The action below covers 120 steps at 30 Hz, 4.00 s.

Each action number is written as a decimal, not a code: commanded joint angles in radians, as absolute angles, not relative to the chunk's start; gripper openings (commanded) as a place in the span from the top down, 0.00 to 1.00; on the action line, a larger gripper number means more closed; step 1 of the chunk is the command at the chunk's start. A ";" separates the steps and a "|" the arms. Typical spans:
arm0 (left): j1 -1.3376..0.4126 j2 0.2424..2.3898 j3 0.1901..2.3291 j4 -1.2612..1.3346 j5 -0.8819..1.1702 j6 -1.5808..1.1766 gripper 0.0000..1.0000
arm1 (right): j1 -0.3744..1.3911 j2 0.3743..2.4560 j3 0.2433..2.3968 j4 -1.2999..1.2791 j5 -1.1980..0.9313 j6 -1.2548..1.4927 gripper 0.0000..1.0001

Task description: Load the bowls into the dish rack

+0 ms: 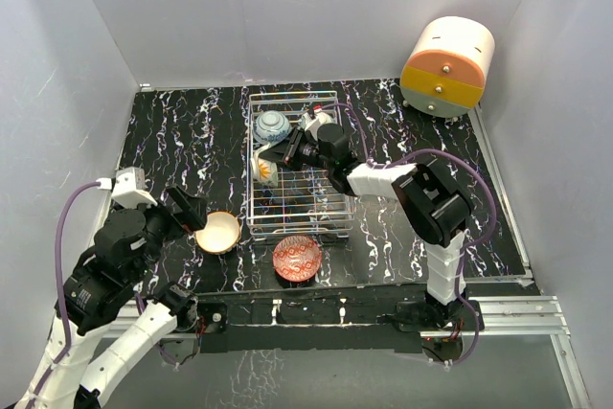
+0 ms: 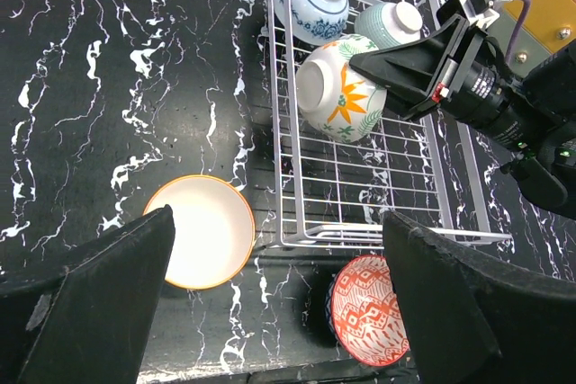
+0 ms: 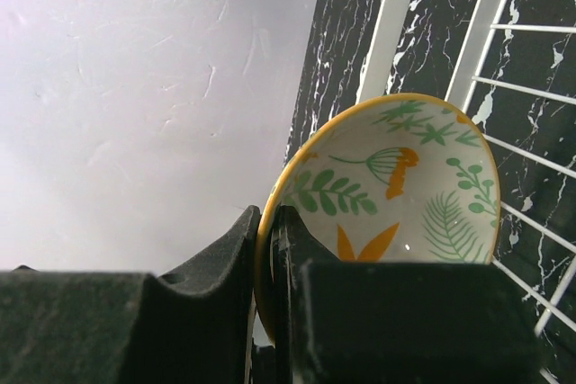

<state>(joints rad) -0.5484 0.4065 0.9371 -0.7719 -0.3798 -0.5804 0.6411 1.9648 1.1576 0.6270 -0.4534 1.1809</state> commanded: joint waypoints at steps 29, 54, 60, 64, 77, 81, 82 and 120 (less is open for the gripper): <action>-0.551 0.393 0.958 -0.816 -0.406 -0.580 0.03 | 0.579 1.871 0.975 0.622 -0.299 1.240 0.79; -0.550 0.428 0.980 -0.816 -0.416 -0.566 0.03 | 0.595 2.076 1.051 0.925 -0.453 1.499 0.84; -0.551 0.431 0.968 -0.808 -0.410 -0.569 0.03 | 0.595 2.009 1.032 0.757 -0.383 1.415 0.72; -0.551 0.431 0.962 -0.804 -0.407 -0.573 0.03 | 0.592 1.984 1.015 0.720 -0.352 1.398 0.70; -0.550 0.426 0.953 -0.803 -0.405 -0.576 0.03 | 0.590 1.857 1.087 0.399 -0.199 1.196 0.63; -0.549 0.428 0.949 -0.797 -0.397 -0.578 0.03 | 0.589 1.856 1.129 0.313 -0.182 1.137 0.56; -0.551 0.428 0.948 -0.795 -0.395 -0.578 0.03 | 0.588 1.863 1.137 0.304 -0.193 1.130 0.55; -0.550 0.454 0.910 -0.758 -0.381 -0.580 0.03 | 0.876 1.773 1.506 -0.457 0.260 0.408 0.01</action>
